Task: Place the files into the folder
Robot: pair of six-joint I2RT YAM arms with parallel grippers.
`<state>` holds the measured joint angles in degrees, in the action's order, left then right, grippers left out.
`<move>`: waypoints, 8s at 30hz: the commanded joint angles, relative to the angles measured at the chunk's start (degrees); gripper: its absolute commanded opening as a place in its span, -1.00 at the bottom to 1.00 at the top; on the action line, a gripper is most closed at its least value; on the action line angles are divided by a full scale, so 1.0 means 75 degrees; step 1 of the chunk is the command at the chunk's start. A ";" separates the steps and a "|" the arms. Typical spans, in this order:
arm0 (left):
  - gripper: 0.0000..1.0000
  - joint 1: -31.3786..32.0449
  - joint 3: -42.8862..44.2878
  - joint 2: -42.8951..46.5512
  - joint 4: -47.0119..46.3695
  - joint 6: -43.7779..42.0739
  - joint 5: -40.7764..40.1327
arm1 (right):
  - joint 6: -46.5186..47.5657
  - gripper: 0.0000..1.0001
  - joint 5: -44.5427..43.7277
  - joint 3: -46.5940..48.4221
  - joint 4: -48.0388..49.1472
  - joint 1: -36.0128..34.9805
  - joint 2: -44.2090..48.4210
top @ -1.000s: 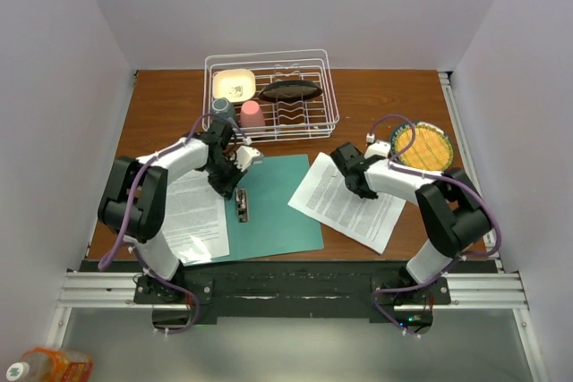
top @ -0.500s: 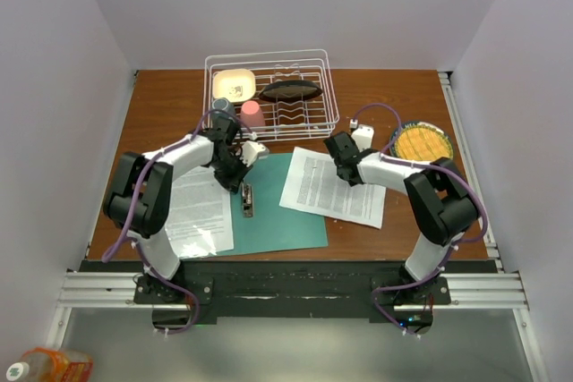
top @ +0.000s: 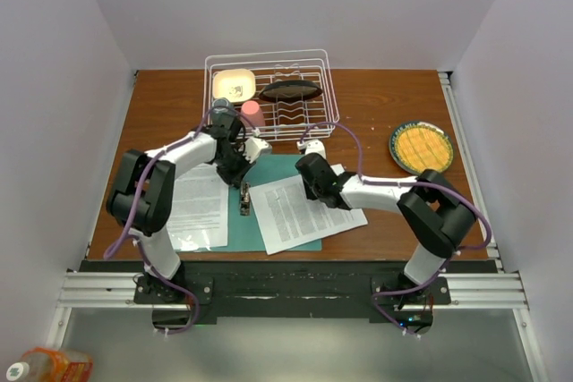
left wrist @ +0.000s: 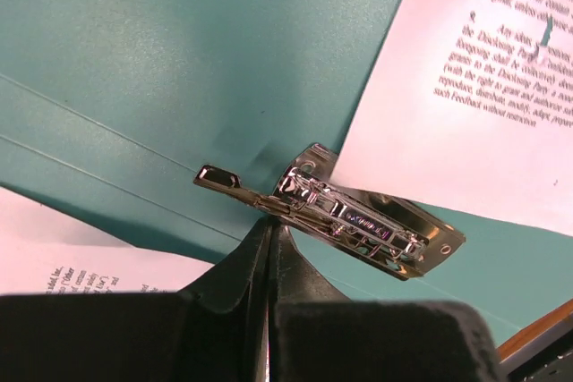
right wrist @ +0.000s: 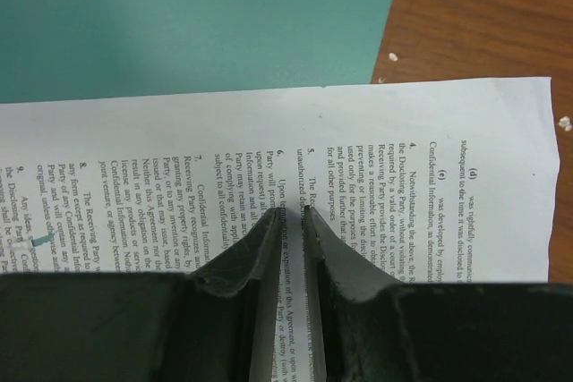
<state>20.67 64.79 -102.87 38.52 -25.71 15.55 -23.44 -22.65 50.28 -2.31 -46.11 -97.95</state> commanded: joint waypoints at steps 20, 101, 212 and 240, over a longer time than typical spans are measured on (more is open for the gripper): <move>-0.93 0.1651 0.1662 -0.0345 -0.0459 0.0627 0.0950 | -0.3292 0.10 0.0123 -0.0725 -0.2784 0.0054 0.4127; -0.86 -0.0646 -0.0998 0.1634 0.0009 0.0112 0.0282 | -0.1400 -1.00 0.2340 -0.0319 -0.2903 0.0288 0.4658; -0.91 -0.0634 -0.1081 0.1411 -0.0238 -0.0134 0.0434 | 0.0348 -1.00 0.2997 0.1944 -0.2142 0.1296 -0.0404; -0.91 -0.0634 -0.1104 0.1470 -0.0273 -0.0192 0.0505 | 0.0512 -1.00 0.3267 0.2131 -0.1884 0.1284 -0.0908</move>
<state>15.88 56.36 -93.82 36.97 -26.20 17.82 -21.30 0.89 63.75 -18.33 -36.67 -104.12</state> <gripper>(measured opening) 0.049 0.009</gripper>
